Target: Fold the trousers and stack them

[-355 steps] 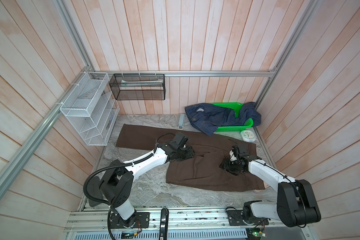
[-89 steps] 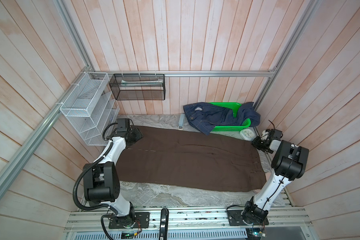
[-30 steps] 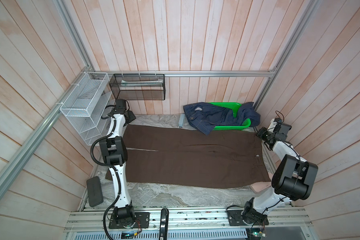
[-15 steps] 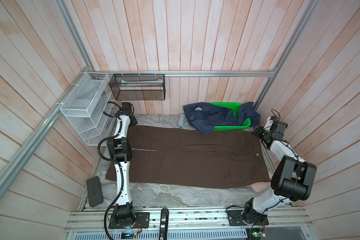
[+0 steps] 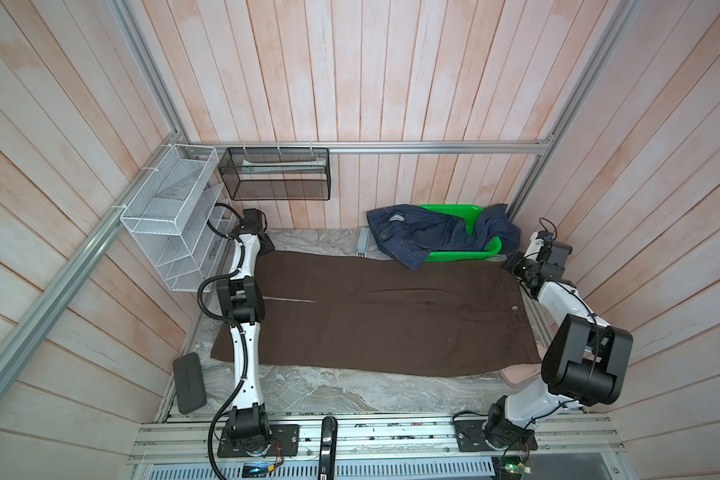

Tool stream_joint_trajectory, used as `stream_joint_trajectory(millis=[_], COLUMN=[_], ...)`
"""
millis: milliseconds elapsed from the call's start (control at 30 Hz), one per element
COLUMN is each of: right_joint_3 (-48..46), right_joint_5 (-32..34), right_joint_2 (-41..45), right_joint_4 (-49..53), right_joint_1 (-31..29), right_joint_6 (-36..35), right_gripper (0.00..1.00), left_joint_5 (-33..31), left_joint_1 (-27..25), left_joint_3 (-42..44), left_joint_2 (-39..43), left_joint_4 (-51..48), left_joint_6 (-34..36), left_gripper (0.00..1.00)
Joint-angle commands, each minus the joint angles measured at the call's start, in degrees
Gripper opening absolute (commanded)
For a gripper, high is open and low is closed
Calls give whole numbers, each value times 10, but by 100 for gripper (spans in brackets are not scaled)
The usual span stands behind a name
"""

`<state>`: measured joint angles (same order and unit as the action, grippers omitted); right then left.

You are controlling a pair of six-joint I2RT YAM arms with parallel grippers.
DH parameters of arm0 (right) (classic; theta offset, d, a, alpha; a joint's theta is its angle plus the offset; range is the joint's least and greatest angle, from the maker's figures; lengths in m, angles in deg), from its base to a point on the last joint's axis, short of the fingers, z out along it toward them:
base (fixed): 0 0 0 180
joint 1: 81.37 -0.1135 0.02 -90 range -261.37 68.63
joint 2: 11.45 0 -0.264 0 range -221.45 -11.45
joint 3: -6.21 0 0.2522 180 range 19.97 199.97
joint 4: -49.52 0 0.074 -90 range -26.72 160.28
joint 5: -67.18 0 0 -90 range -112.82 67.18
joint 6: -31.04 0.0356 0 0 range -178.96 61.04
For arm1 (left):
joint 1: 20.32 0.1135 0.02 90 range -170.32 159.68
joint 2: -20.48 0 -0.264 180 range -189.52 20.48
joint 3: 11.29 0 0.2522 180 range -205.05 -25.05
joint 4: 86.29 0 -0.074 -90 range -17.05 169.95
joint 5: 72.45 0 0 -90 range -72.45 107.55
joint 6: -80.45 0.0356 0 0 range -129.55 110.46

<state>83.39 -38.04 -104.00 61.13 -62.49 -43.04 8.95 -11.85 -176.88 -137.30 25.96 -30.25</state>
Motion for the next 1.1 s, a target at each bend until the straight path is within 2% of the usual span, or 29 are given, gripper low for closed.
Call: stream_joint_trajectory(millis=[0,167,500,700,867,900,933,1033,1067], right_joint_3=[-4,-4,0,3,5,5,6,6,5], right_joint_5=[3,2,-2,2,1,1,1,-2,-2], right_joint_2=[17,13,7,8,9,9,9,10,10], right_joint_4=[-28,-30,-37,-36,-36,-36,-36,-35,-36], right_joint_1=[-3,-3,-4,-4,-4,-4,-4,-6,-7], right_joint_6=[2,2,-1,-3,1,2,2,3,3], right_gripper=[0,0,0,0,0,0,0,0,0], left_joint_5=[7,13,42,54,60,63,63,57,58], left_joint_1=[22,32,50,52,51,51,51,50,51], left_joint_3=[-5,14,22,15,18,18,20,40,42], left_joint_2=[-34,-39,-49,-49,-48,-46,-40,-12,-4], left_joint_4=[-7,-23,-66,-79,-84,-83,-77,-35,-23], left_joint_6=[3,6,9,14,22,22,21,16,12], left_gripper=[70,68,49,27,3,1,4,37,41])
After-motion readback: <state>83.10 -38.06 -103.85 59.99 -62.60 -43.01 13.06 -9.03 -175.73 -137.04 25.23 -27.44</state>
